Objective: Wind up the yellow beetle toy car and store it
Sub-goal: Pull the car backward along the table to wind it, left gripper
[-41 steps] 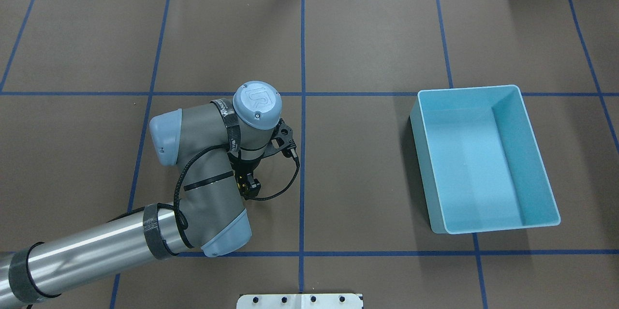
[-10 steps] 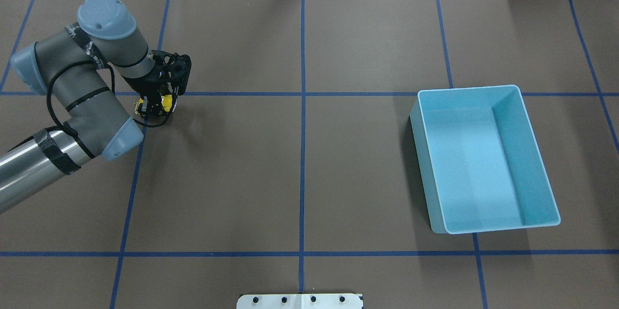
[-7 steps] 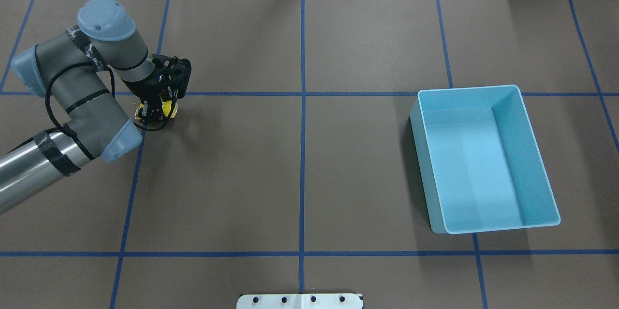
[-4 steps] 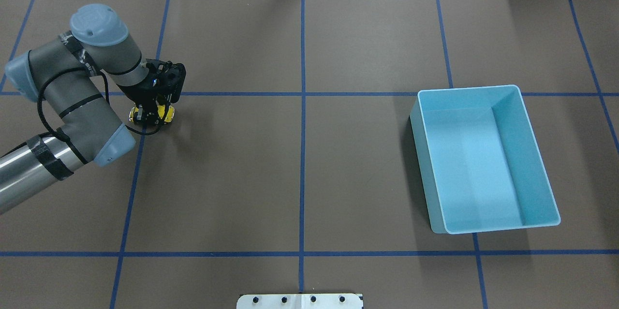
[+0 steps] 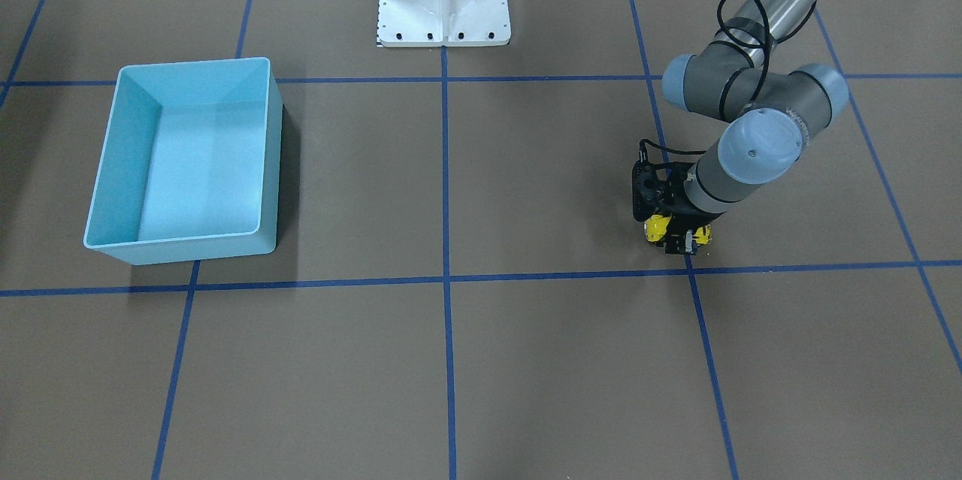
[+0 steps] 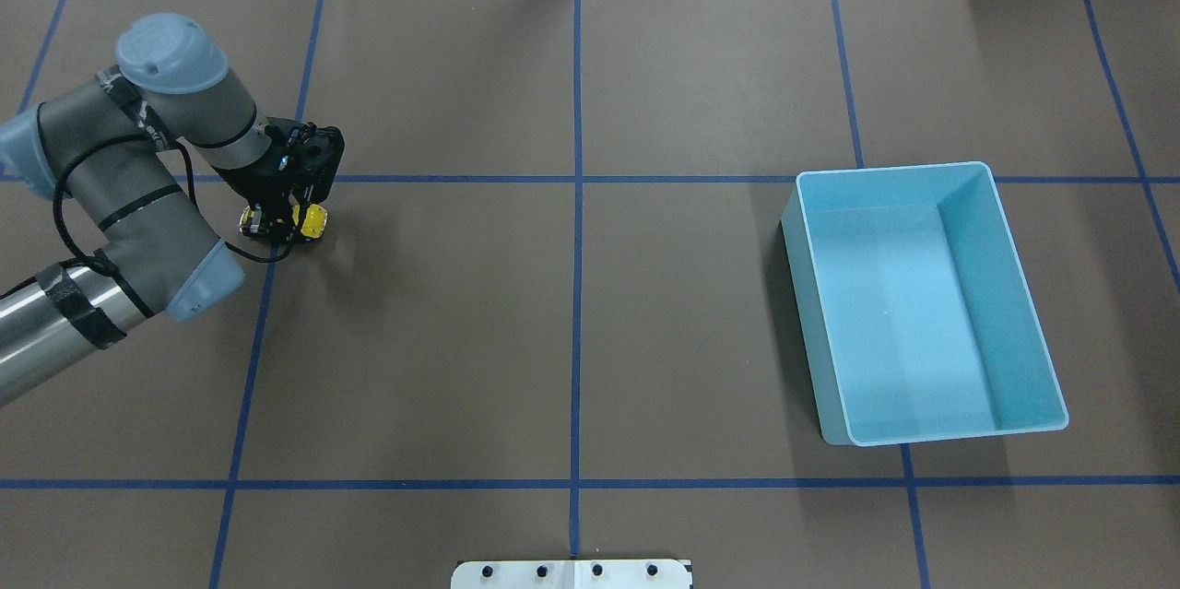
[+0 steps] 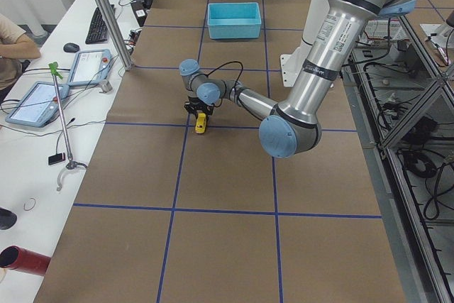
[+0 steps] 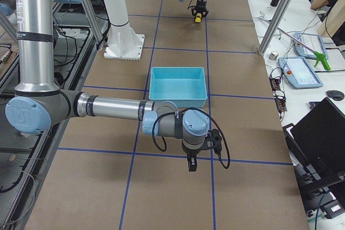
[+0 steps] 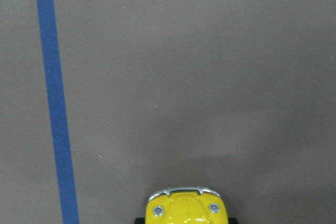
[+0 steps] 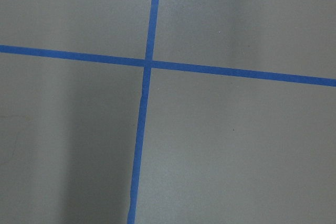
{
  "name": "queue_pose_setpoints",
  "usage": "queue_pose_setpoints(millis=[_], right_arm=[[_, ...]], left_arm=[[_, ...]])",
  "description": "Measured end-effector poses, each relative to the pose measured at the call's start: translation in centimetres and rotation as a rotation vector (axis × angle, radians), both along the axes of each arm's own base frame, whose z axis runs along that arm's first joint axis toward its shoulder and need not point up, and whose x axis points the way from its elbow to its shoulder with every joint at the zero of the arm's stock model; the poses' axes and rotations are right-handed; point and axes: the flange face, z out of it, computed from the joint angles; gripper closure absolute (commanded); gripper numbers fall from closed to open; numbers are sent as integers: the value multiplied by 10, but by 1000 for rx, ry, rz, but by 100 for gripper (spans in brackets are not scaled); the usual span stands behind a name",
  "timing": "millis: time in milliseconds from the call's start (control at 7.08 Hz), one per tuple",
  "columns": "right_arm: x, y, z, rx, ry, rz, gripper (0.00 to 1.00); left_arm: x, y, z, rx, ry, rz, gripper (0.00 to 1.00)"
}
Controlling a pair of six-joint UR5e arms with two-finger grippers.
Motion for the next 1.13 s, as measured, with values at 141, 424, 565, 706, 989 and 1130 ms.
queue_pose_setpoints(millis=[141,424,565,706,989,1130], right_arm=[[0,0,0,0,0,0,0],[0,0,0,-1,-1,0,0],[0,0,0,-1,-1,0,0],[0,0,0,-1,-1,0,0],[0,0,0,-1,-1,0,0],[0,0,0,-2,-1,0,0]], left_arm=[[-3,1,3,5,7,3,100],[-9,2,6,18,22,5,100],[-13,4,10,16,32,14,100],[-17,6,16,13,41,22,100],[-28,7,27,11,61,26,100],[-34,5,29,13,69,27,100]])
